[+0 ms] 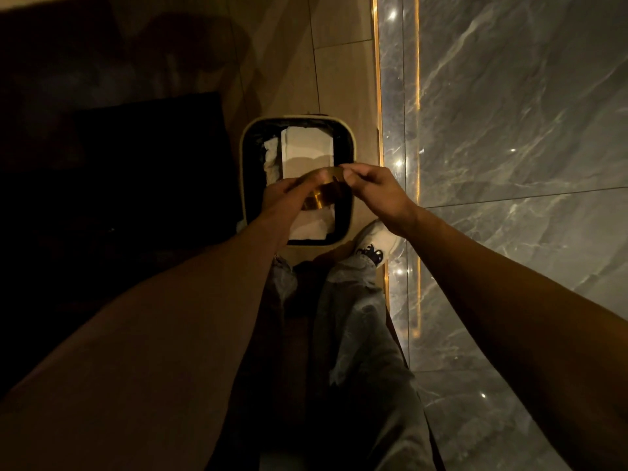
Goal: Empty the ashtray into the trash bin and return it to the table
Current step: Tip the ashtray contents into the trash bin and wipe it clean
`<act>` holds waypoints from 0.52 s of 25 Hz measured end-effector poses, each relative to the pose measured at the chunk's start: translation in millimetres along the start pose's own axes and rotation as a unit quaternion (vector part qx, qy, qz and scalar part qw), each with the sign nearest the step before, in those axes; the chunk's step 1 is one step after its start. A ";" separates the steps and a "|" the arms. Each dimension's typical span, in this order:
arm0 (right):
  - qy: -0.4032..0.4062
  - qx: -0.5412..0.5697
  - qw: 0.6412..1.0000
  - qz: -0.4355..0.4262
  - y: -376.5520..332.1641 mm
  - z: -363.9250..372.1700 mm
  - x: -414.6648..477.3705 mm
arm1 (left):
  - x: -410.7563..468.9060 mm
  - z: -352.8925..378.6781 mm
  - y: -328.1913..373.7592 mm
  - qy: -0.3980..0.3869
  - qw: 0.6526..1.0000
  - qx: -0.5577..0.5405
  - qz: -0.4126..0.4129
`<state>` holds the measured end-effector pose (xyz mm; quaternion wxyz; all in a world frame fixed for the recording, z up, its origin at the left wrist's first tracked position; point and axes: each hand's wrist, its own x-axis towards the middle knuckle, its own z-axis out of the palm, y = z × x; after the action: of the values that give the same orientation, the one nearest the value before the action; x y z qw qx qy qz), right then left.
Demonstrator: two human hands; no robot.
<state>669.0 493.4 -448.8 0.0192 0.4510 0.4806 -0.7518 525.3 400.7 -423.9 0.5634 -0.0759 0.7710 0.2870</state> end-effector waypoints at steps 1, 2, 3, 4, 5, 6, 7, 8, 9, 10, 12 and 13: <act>-0.002 0.009 1.000 0.001 1.9 -1.6 -2.2 | -2.1 -2.9 3.7 -0.014 1.000 -0.007 -0.004; 0.001 0.018 1.000 0.002 2.7 -2.2 -4.3 | -4.5 -4.5 7.3 -0.026 0.999 -0.016 -0.010; 0.006 0.025 1.000 0.005 1.5 -2.4 -6.5 | -9.1 -4.6 12.5 -0.031 0.999 -0.024 -0.021; 0.017 0.027 0.999 0.009 -1.0 -2.4 -8.7 | -13.7 -3.6 18.0 -0.030 0.998 -0.030 -0.039; 0.031 0.024 0.999 0.011 -5.3 -2.2 -11.6 | -18.5 -2.6 23.7 -0.023 0.997 -0.031 -0.061; 0.044 0.015 0.999 0.011 -10.1 -2.5 -14.8 | -22.9 -1.2 28.6 -0.015 0.997 -0.024 -0.077; 0.054 0.008 0.998 0.009 -14.9 -3.3 -18.2 | -28.4 -0.3 34.3 -0.010 0.996 -0.013 -0.084; 0.059 0.004 0.998 0.006 -21.2 -4.0 -22.2 | -33.6 0.5 40.0 -0.008 0.997 -0.005 -0.081; 0.063 0.001 0.998 0.002 -27.0 -4.7 -26.4 | -38.3 1.0 44.2 -0.010 0.998 0.002 -0.070; 0.069 0.000 0.998 -0.005 -33.5 -5.7 -31.5 | -43.9 1.4 47.9 -0.016 0.998 0.003 -0.054; 0.084 0.005 0.996 -0.016 -45.7 -7.8 -40.8 | -55.4 1.3 53.4 -0.029 0.999 0.001 -0.015; 0.091 0.005 0.996 -0.018 -53.4 -9.2 -46.9 | -62.2 1.0 55.9 -0.030 1.000 0.005 0.004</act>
<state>678.1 509.9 -379.7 -0.0405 0.5086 0.4847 -0.7104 523.4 434.4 -347.4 0.5850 -0.0613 0.7557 0.2880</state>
